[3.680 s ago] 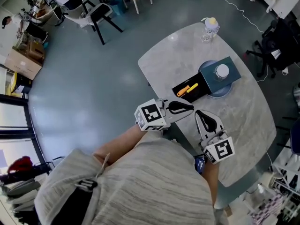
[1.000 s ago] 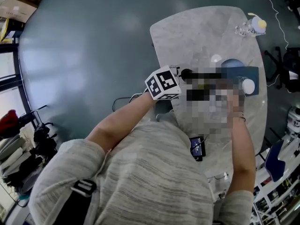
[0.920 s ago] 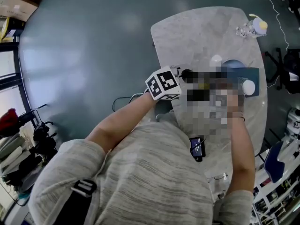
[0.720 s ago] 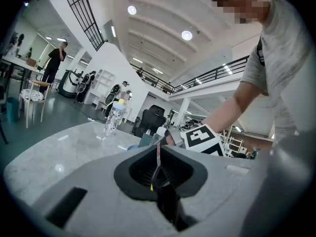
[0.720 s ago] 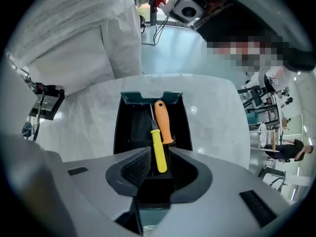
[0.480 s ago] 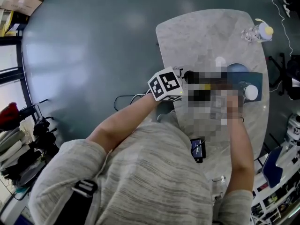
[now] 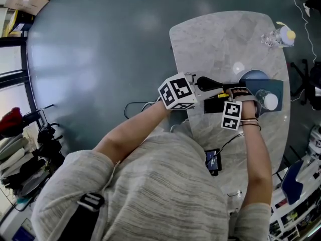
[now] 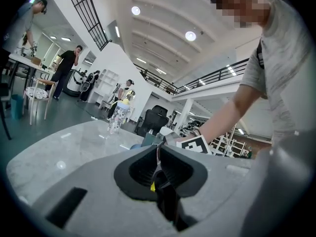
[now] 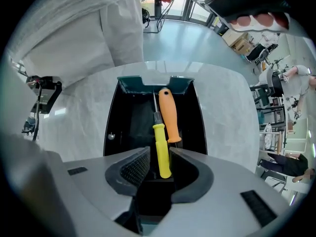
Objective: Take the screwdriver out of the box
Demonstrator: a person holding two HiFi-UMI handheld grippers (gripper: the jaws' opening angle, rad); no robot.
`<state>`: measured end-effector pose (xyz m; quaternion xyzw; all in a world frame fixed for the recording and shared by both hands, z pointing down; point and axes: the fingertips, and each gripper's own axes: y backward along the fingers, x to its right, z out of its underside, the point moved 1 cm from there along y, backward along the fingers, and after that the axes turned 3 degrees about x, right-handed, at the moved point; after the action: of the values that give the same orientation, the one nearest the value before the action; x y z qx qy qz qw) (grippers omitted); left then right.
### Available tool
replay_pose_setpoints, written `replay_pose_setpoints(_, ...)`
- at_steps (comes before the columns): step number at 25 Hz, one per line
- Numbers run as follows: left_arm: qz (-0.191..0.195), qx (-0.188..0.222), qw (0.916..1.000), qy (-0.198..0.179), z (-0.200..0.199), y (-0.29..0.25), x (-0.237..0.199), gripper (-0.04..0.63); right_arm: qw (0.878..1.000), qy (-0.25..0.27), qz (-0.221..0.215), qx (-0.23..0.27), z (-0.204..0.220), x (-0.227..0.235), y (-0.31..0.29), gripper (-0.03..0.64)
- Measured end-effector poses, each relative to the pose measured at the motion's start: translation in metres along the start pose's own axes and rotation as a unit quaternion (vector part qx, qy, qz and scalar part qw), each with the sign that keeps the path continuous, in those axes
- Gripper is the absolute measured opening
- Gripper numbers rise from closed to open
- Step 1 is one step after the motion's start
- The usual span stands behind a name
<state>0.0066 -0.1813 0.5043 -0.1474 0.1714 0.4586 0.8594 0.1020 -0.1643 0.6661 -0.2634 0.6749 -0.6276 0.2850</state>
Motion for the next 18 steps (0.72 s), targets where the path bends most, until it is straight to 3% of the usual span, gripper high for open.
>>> replay_pose_setpoints(10,-0.005,0.0,1.0,0.0,-0.002,0.004,0.001,0.032,1.0,0.019,-0.02,-0.007,-0.001,-0.007,-0.005,0.085)
replay_pose_setpoints(18,-0.005,-0.001,1.0,-0.004,-0.002,0.008,0.005,0.032,1.0,-0.001,0.004,-0.002,-0.003,-0.01,-0.001,0.066)
